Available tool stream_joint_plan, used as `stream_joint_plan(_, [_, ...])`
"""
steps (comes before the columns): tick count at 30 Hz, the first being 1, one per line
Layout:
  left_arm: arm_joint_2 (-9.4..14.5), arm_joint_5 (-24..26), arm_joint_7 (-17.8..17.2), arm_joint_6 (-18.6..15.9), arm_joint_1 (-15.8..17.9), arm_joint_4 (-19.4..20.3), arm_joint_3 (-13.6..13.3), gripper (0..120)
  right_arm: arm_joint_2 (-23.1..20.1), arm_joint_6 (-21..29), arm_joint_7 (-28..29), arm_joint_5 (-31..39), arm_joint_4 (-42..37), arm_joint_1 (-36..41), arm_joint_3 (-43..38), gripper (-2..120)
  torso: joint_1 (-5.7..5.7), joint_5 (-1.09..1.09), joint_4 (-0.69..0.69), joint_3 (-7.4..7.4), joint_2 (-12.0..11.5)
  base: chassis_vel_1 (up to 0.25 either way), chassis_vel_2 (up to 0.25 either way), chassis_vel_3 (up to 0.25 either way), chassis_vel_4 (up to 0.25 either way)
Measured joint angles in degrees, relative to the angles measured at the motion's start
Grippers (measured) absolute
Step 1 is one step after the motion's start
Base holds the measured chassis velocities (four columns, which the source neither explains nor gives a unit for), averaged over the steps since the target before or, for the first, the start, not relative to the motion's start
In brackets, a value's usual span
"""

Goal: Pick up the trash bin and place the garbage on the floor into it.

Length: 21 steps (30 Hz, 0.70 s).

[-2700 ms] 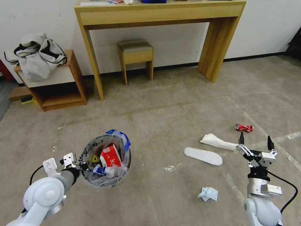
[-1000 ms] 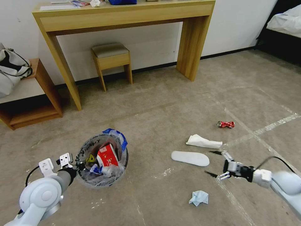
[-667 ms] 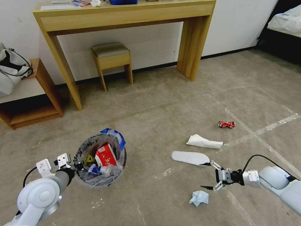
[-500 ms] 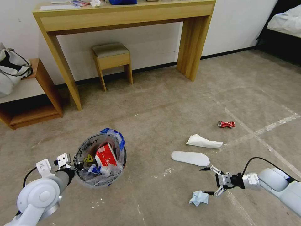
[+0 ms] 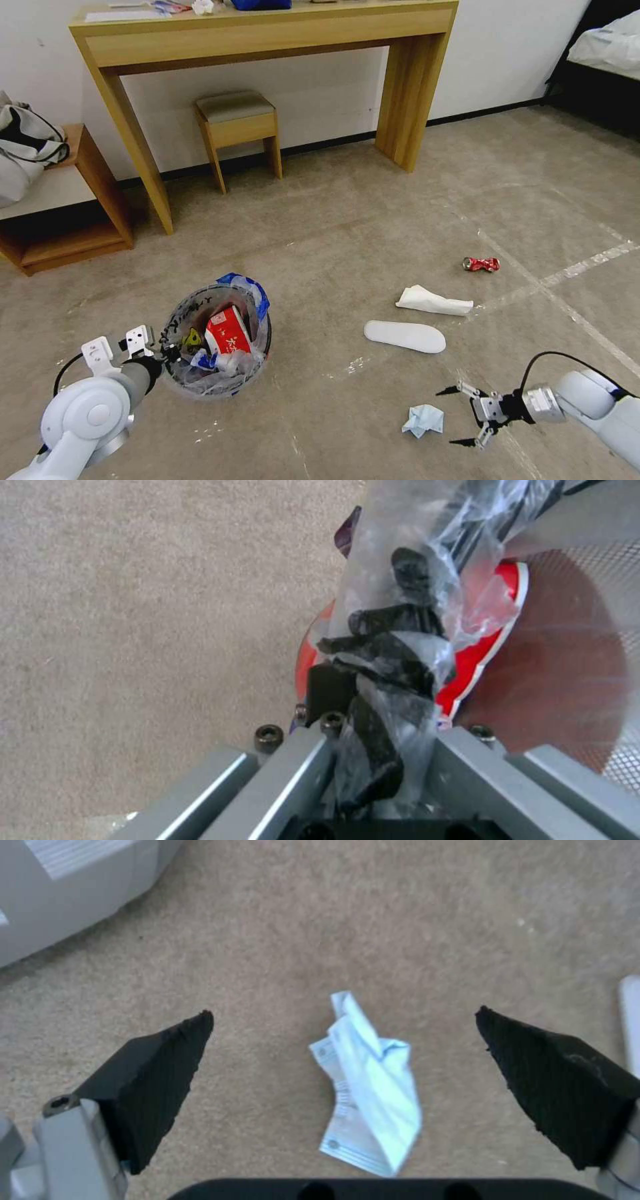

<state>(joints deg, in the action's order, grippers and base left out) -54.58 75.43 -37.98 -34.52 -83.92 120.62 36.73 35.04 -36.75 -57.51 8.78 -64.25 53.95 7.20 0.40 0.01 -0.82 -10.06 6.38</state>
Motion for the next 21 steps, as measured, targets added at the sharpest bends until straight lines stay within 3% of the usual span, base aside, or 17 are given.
stream_joint_plan(7, [-0.11,-0.03,0.0,0.12,-0.38,0.4,-0.12,0,4.04,-0.33,-0.05,-1.08,6.6,-1.72,-0.09,100,0.0,0.01,0.01,0.0,0.0,0.0,0.0,0.0,0.0])
stream_joint_plan(21, [-0.5,-0.84,0.33,0.23,-0.6,0.58,-0.77,0,6.78,0.04,0.82,-0.11,13.53,-3.81,-1.11,100,0.0,0.0,0.0,0.0,0.0,0.0,0.0,0.0,0.0])
